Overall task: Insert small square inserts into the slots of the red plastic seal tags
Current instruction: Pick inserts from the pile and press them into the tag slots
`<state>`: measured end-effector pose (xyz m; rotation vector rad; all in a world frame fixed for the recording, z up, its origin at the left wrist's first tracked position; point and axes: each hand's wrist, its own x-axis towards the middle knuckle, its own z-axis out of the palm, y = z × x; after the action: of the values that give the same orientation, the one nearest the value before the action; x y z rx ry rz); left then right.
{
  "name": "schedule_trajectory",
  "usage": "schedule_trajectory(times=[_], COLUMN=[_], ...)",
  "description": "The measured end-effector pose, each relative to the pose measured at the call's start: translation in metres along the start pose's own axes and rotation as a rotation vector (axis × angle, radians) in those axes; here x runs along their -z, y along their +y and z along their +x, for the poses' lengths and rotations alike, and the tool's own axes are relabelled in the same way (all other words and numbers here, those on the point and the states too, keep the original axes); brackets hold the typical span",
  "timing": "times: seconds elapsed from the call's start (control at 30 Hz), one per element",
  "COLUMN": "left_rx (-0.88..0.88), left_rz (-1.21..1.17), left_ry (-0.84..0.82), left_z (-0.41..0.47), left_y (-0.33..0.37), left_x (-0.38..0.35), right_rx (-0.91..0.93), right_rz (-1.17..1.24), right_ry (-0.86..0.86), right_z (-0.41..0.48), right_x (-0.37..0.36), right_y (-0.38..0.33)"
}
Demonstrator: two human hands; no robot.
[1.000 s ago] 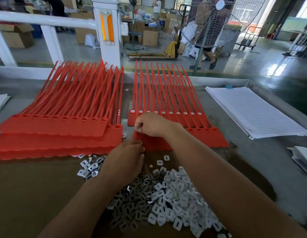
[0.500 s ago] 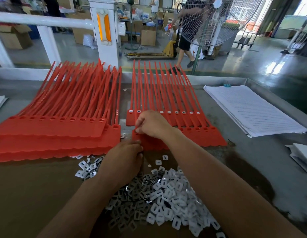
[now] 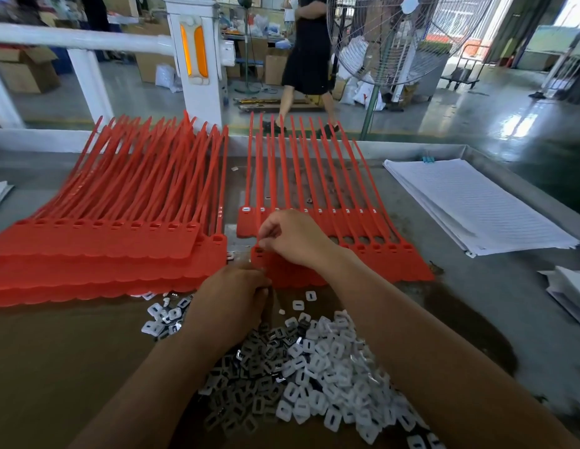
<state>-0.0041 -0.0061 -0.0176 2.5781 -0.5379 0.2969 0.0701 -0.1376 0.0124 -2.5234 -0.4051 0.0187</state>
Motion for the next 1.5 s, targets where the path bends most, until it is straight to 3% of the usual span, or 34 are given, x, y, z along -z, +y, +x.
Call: schedule_trajectory(times=[0.07, 0.23, 0.4, 0.73, 0.87, 1.17, 1.5], left_rx=[0.005, 0.002, 0.027, 0.013, -0.023, 0.002, 0.006], left_rz=[-0.024, -0.083, -0.096, -0.097, -0.072, -0.068, -0.059], left_ry=[0.010, -0.001, -0.031, -0.019, -0.035, 0.002, 0.010], left_z=[0.001, 0.004, 0.006, 0.004, 0.003, 0.003, 0.003], left_y=[-0.003, -0.008, -0.011, -0.009, -0.007, -0.009, -0.008], left_x=[-0.001, -0.005, -0.006, -0.007, -0.005, -0.009, -0.009], right_rx=[0.029, 0.068, 0.156, 0.117, 0.124, 0.001, -0.171], right_rz=[0.025, -0.015, -0.121, -0.305, -0.265, 0.082, 0.129], right_ry=[-0.006, -0.244, -0.366, -0.347, -0.386, -0.131, 0.039], right_z=[-0.014, -0.057, -0.078, -0.080, -0.080, -0.071, -0.041], right_x=[0.009, 0.025, 0.020, -0.006, 0.000, 0.025, 0.023], right_y=[-0.003, -0.009, -0.021, -0.033, -0.031, -0.016, 0.002])
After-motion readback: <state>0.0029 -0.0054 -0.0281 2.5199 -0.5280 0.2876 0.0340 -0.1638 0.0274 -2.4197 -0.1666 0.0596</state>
